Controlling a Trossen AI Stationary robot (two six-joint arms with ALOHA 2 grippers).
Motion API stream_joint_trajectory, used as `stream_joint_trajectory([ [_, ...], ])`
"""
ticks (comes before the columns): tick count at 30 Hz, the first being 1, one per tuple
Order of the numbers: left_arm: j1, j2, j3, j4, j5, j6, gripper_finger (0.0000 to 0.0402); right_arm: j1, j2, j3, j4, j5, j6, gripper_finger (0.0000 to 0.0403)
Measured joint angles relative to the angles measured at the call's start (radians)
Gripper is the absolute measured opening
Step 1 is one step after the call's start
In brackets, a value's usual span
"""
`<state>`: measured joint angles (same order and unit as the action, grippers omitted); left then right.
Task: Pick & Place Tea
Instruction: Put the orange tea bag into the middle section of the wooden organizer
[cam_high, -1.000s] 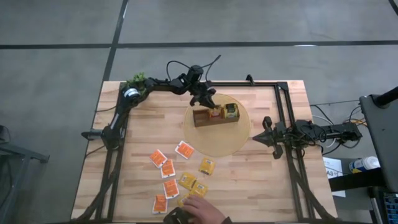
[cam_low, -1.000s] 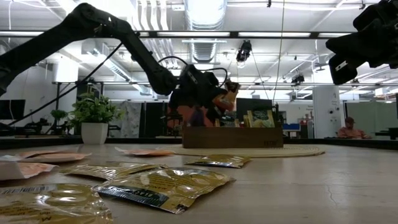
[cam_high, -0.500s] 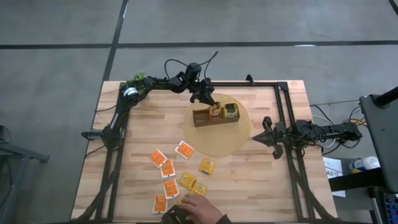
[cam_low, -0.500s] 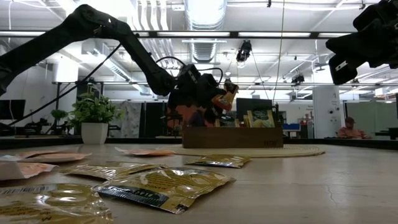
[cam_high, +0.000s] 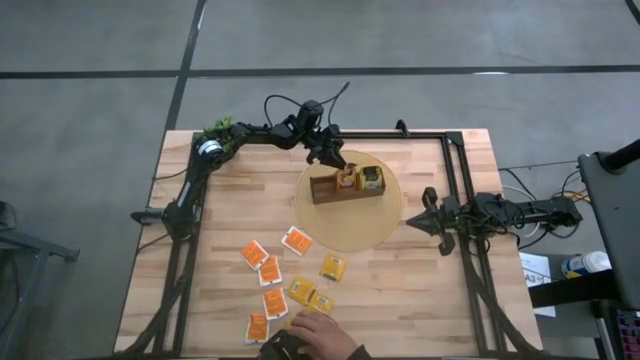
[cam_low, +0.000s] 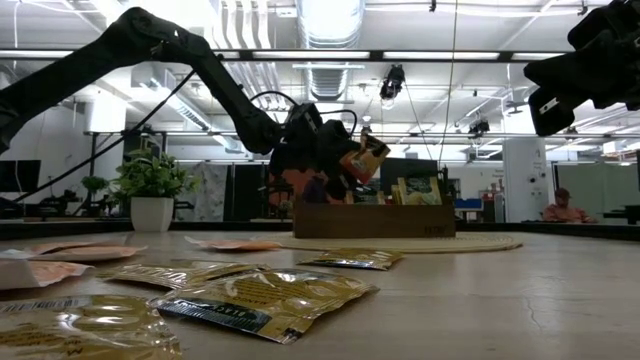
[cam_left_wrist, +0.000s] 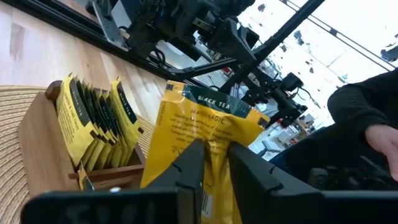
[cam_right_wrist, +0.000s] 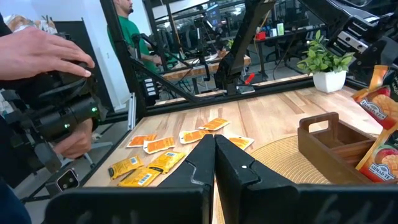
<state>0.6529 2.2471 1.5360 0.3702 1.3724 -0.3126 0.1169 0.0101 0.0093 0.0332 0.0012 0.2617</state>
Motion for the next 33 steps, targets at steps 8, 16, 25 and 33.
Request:
stream_joint_trajectory([
  [8, 0.000, 0.000, 0.000, 0.004, 0.002, 0.004, 0.0071, 0.000, 0.000, 0.000, 0.000, 0.000, 0.000, 0.0008],
  [16, 0.000, 0.000, 0.000, 0.004, 0.003, 0.003, 0.0071, 0.000, 0.000, 0.000, 0.000, 0.000, 0.000, 0.0008],
  [25, 0.000, 0.000, -0.001, 0.004, 0.003, 0.003, 0.0071, 0.000, 0.000, 0.000, 0.000, 0.000, 0.000, 0.0008],
  [33, 0.000, -0.009, 0.026, 0.058, 0.059, -0.093, 0.0071, 0.000, 0.000, 0.000, 0.000, 0.000, 0.000, 0.0008],
])
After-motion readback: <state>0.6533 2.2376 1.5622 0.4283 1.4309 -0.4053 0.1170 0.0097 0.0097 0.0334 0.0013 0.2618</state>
